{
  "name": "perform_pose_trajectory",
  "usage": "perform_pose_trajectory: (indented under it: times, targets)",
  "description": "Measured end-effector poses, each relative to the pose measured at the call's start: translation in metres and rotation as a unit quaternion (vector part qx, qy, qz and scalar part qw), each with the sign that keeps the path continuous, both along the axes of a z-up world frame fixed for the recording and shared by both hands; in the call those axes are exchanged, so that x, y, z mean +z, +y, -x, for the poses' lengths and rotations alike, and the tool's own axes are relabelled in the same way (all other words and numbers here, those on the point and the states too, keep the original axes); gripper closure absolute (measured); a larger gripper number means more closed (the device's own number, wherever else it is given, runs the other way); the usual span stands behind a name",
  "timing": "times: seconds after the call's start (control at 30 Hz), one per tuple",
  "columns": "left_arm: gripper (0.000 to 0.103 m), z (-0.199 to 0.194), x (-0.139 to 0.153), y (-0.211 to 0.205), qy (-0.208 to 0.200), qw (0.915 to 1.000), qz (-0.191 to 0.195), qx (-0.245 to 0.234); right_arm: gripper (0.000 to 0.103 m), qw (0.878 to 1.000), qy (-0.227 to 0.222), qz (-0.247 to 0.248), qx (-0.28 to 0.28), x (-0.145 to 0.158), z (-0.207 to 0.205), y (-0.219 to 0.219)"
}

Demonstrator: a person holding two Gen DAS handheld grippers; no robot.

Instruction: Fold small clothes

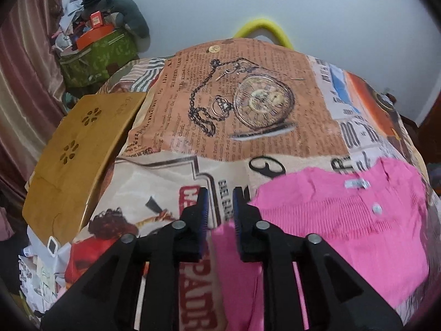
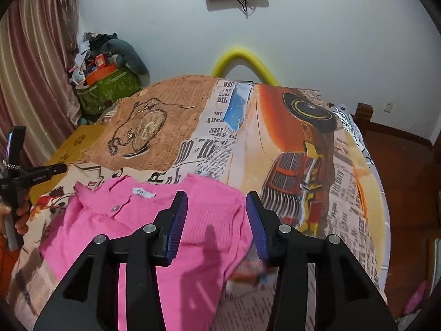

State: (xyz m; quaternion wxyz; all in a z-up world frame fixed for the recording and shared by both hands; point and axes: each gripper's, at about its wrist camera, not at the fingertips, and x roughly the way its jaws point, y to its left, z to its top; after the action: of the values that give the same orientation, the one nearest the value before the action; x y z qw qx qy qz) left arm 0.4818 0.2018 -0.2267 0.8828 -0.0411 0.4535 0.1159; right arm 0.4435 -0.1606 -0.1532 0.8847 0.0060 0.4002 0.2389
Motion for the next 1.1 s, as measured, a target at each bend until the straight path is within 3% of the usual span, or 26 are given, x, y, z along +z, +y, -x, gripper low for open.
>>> perform_pose_trajectory:
  times: [0.07,0.27,0.43,0.63,0.7,0.77,0.8,0.83,0.87,1.1]
  targets:
    - [0.070,0.018,0.002,-0.001,0.003,1.0000,-0.005,-0.008,0.063,1.000,0.003,-0.007,0.009,0.004,0.015,-0.005]
    - [0.064,0.073,-0.004,-0.004,0.030,0.9993,-0.010,-0.021,0.063,0.999,0.011,0.020,0.022,-0.003,0.067,-0.011]
    - [0.055,0.107,-0.020,-0.007,0.055,0.9977,0.026,-0.031,0.063,0.999,0.048,0.019,0.014,-0.024,0.098,-0.017]
    - [0.055,0.116,-0.053,-0.022,0.097,0.9909,0.080,-0.049,0.063,0.996,0.090,0.021,0.005,-0.053,0.112,-0.016]
    - [0.061,0.115,-0.056,-0.030,0.092,0.9917,0.071,-0.056,0.063,0.995,0.094,0.020,0.008,-0.059,0.115,-0.013]
    - [0.089,0.114,-0.054,-0.034,0.084,0.9928,0.065,-0.055,0.067,0.995,0.091,0.024,0.014,-0.059,0.114,-0.007]
    - [0.096,0.113,-0.053,-0.035,0.087,0.9926,0.067,-0.052,0.074,0.995,0.091,0.026,0.015,-0.060,0.115,-0.004]
    - [0.098,0.113,-0.052,-0.035,0.088,0.9917,0.075,-0.054,0.088,0.995,0.094,0.028,0.017,-0.060,0.113,-0.001]
    - [0.098,0.113,-0.051,-0.037,0.087,0.9922,0.073,-0.052,0.094,0.995,0.094,0.028,0.017,-0.061,0.114,0.000]
    - [0.098,0.144,-0.022,-0.043,0.053,0.9959,0.046,-0.057,0.097,0.998,0.064,0.019,0.015,-0.044,0.139,-0.006]
